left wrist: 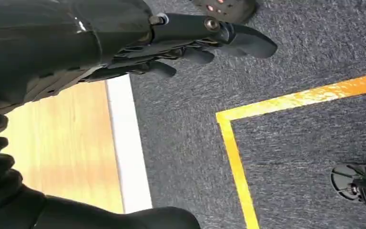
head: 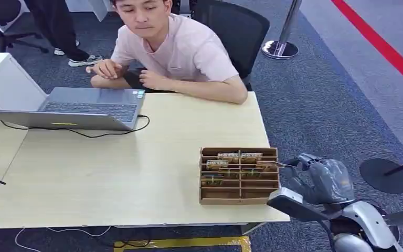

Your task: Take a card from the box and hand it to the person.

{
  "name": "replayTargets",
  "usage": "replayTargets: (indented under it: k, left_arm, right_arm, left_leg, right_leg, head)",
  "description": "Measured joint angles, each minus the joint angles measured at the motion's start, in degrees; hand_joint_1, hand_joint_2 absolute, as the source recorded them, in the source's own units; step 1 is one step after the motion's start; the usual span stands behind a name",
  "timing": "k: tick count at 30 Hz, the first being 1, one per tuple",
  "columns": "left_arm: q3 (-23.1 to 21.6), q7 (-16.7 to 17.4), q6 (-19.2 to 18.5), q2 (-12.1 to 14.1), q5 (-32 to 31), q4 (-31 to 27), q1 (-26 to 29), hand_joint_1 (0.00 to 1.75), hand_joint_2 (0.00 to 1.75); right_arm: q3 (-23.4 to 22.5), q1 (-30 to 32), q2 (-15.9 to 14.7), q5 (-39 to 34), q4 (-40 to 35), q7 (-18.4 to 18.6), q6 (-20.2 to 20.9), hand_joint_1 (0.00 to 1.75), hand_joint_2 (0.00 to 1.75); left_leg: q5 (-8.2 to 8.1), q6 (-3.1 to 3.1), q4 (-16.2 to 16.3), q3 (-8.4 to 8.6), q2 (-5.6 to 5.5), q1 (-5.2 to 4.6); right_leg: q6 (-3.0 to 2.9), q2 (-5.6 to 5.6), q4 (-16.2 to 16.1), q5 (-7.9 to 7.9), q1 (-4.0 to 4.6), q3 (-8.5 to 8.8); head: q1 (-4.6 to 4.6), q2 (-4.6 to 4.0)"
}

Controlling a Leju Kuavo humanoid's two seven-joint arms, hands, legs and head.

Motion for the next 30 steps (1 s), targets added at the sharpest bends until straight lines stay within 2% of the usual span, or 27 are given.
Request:
replayTargets:
  k: [1,2,3,5,9,13,22,29,30]
  left_arm:
    - [0.13,0.00,0.02,0.00,-0.18,0.00,0.00,0.00,1.75]
    - [0.31,0.02,0.11,-0.02,-0.22,0.00,-0.02,0.00,1.75]
    - [0.33,0.04,0.13,-0.02,-0.24,0.00,-0.03,0.00,1.75]
    - [0.33,0.04,0.13,-0.04,-0.85,0.00,-0.05,0.00,1.75]
    - [0.33,0.04,-0.04,-0.26,-2.10,0.00,-0.19,0.00,1.75]
    - [0.33,0.07,-0.28,-0.48,-3.30,0.02,-0.39,0.00,1.75]
    - [0.33,0.04,-0.92,-0.46,-4.76,0.00,-0.74,0.00,1.75]
    - [0.33,0.20,-1.48,-0.42,-5.03,0.00,-0.82,0.00,1.75]
    - [0.33,0.20,-1.81,-0.42,-5.03,0.02,-0.82,0.00,1.75]
  right_arm:
    - [-0.56,0.03,0.39,-1.04,-0.65,-1.80,-2.23,1.52,1.75]
    - [-1.72,-0.07,1.39,-2.53,-1.68,-5.64,-6.52,1.52,1.75]
    - [-2.10,-0.13,2.05,-2.88,-2.07,-6.92,-8.09,1.52,1.75]
    - [-2.12,-0.56,3.26,-3.03,-2.14,-8.15,-9.83,1.52,1.75]
    - [-1.94,-3.30,6.53,2.66,0.56,-9.72,-15.67,1.52,1.75]
    - [-0.94,-9.62,10.29,11.01,10.78,-9.22,-22.13,1.52,1.75]
    - [0.55,-22.80,17.65,16.68,33.07,-8.01,-23.07,1.52,1.75]
    - [0.55,-32.30,21.98,17.03,49.01,-8.12,-23.16,1.52,1.75]
    - [0.55,-33.38,22.46,16.92,50.75,-8.15,-23.16,0.00,1.75]
  left_leg:
    - [0.00,0.00,0.00,0.00,0.00,0.00]
    - [0.00,0.00,0.00,0.00,0.00,0.00]
    - [0.00,0.00,0.00,0.00,0.00,0.00]
    - [0.00,0.00,0.00,0.00,0.01,0.00]
    - [0.01,0.01,-0.01,-0.08,0.02,0.01]
    - [0.05,0.03,-0.01,-0.05,0.08,0.01]
    - [0.23,0.14,0.01,-0.10,0.11,0.01]
    - [0.30,0.16,0.02,-0.18,0.11,0.00]
    - [0.30,0.16,0.03,-0.17,0.11,0.00]
  right_leg:
    - [0.00,0.00,0.00,0.00,0.00,0.00]
    - [0.00,0.00,0.00,0.00,0.00,0.00]
    - [0.00,0.00,0.00,0.00,0.00,0.01]
    - [0.00,0.01,0.00,0.00,0.00,0.01]
    - [0.01,0.04,0.01,0.03,0.00,0.02]
    - [0.01,0.20,0.01,0.12,0.01,0.02]
    - [0.05,0.19,0.02,0.25,0.01,-0.07]
    - [0.07,0.16,0.02,0.31,0.00,-0.10]
    - [0.07,0.16,0.02,0.31,0.00,-0.10]
  head:
    - [0.00,-0.02]
    - [0.00,0.00]
    - [0.02,0.00]
    - [0.02,0.00]
    - [0.00,0.00]
    - [0.00,0.00]
    - [0.02,0.00]
    - [0.00,0.00]
    - [0.00,0.00]
